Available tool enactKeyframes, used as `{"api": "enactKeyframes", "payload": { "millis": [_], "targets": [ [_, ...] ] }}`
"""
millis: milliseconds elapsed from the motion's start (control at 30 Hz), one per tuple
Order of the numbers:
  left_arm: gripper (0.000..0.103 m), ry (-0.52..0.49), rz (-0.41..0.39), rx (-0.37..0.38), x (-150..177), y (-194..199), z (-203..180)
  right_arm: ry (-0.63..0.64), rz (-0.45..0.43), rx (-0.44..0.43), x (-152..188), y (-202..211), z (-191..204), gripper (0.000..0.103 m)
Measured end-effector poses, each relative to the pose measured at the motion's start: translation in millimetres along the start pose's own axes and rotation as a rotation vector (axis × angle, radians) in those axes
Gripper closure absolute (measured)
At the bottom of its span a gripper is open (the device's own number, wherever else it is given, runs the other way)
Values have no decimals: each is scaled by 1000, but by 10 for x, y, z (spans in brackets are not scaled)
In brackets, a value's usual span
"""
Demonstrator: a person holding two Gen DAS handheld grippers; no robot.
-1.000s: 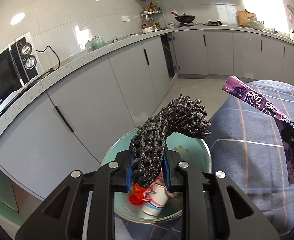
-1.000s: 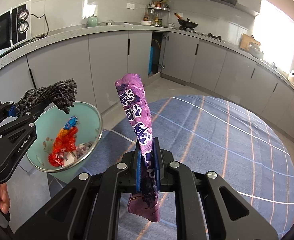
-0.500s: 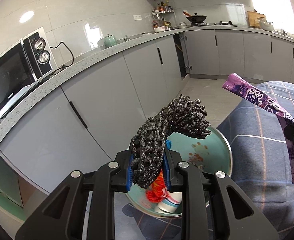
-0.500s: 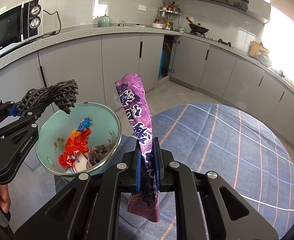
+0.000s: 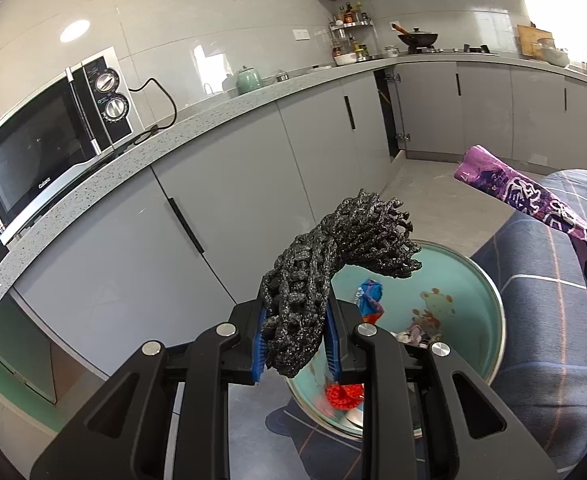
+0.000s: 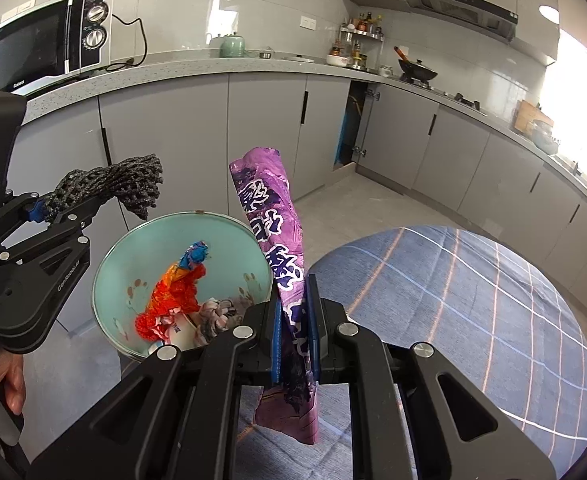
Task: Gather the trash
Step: 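Carry the black scrubber and purple bag over the teal bin and open both tools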
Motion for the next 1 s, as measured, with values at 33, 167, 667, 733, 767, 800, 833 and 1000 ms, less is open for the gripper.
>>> {"api": "enactKeyframes", "payload": {
  "millis": [33, 167, 667, 733, 767, 800, 833, 1000],
  "targets": [
    [79, 2, 0, -6, 2, -10, 26, 3, -2, -2, -7, -1, 10, 91],
    [79, 8, -5, -39, -5, -33, 104, 15, -9, -9, -39, -8, 50, 91],
    [79, 27, -34, -152, -52, -87, 415, 54, -31, -42, -197, -86, 304, 91],
    [79, 32, -26, -159, -46, -116, 447, 57, -33, -48, -224, -101, 337, 91],
    [79, 34, -25, -157, -42, -122, 454, 58, -34, -49, -227, -105, 339, 91],
    [79, 36, -23, -160, -38, -133, 466, 58, -34, -52, -236, -114, 353, 91],
    [79, 35, -25, -167, -39, -140, 475, 59, -34, -54, -240, -124, 356, 91],
    [79, 40, -20, -181, -65, -212, 499, 56, -29, -54, -264, -186, 358, 91]
  ]
}}
Point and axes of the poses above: each gripper's, at about its wrist camera, not at the fingertips, and y roughly against the way its jaws point, z to its left, x to its underside, the point moved 6 cm from there along -y, roughly the way its jaws point
